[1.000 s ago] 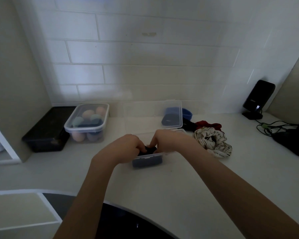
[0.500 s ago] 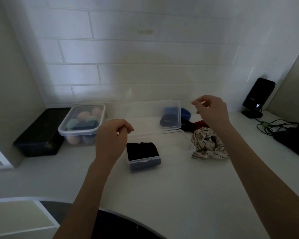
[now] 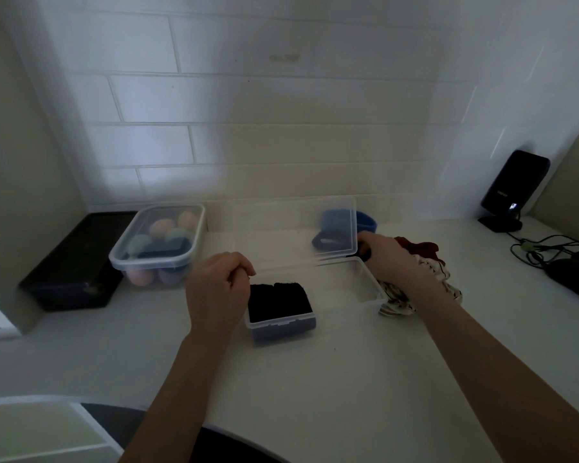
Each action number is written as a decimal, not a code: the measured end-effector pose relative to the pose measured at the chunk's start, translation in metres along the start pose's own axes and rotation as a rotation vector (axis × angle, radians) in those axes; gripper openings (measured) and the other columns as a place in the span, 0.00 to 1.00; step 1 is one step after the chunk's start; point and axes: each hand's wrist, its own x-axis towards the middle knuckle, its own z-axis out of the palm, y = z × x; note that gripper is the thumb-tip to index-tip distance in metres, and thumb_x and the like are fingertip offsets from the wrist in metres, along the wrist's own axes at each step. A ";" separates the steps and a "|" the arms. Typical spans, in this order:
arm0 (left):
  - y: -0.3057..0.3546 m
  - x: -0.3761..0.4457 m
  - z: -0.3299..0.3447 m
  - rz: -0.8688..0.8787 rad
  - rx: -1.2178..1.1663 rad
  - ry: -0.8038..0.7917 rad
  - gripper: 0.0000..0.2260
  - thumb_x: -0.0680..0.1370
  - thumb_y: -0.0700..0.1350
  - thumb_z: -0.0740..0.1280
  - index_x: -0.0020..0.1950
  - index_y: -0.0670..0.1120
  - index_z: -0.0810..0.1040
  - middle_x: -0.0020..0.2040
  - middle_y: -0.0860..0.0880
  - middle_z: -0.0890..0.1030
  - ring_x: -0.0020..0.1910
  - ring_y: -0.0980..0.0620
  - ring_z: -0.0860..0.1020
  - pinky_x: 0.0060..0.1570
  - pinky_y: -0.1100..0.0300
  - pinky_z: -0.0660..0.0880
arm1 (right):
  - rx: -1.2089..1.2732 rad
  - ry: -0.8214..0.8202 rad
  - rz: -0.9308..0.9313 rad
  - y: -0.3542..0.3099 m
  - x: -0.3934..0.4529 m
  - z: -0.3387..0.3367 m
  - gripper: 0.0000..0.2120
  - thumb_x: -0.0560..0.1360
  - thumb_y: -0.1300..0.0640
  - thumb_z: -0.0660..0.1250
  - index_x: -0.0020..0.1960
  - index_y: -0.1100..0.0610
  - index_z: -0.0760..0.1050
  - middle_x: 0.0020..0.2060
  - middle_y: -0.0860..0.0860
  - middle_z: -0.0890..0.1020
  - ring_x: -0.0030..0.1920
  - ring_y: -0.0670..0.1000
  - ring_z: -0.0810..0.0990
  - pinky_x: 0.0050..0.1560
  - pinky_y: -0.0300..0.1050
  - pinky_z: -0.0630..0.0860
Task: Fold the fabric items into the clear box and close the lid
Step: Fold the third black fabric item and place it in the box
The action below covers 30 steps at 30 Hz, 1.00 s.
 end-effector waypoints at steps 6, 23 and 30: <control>0.001 -0.002 0.000 0.006 -0.013 0.015 0.10 0.65 0.35 0.57 0.29 0.42 0.77 0.28 0.47 0.78 0.31 0.49 0.75 0.32 0.51 0.72 | -0.074 0.030 0.019 -0.004 0.002 0.004 0.07 0.76 0.55 0.58 0.43 0.50 0.73 0.42 0.49 0.79 0.44 0.52 0.76 0.46 0.47 0.73; 0.086 -0.005 0.010 -0.039 -0.461 -0.048 0.12 0.69 0.36 0.59 0.39 0.47 0.80 0.34 0.54 0.80 0.35 0.55 0.80 0.35 0.54 0.79 | 1.297 0.316 -0.026 -0.025 -0.074 -0.051 0.12 0.73 0.66 0.68 0.37 0.54 0.68 0.34 0.52 0.77 0.33 0.48 0.78 0.32 0.41 0.76; 0.125 -0.011 0.053 -0.466 -0.690 -0.518 0.26 0.74 0.52 0.68 0.69 0.47 0.65 0.59 0.51 0.78 0.56 0.53 0.78 0.58 0.60 0.75 | 1.543 0.151 -0.171 -0.035 -0.091 -0.036 0.14 0.72 0.72 0.65 0.34 0.57 0.70 0.34 0.52 0.79 0.35 0.51 0.78 0.40 0.41 0.77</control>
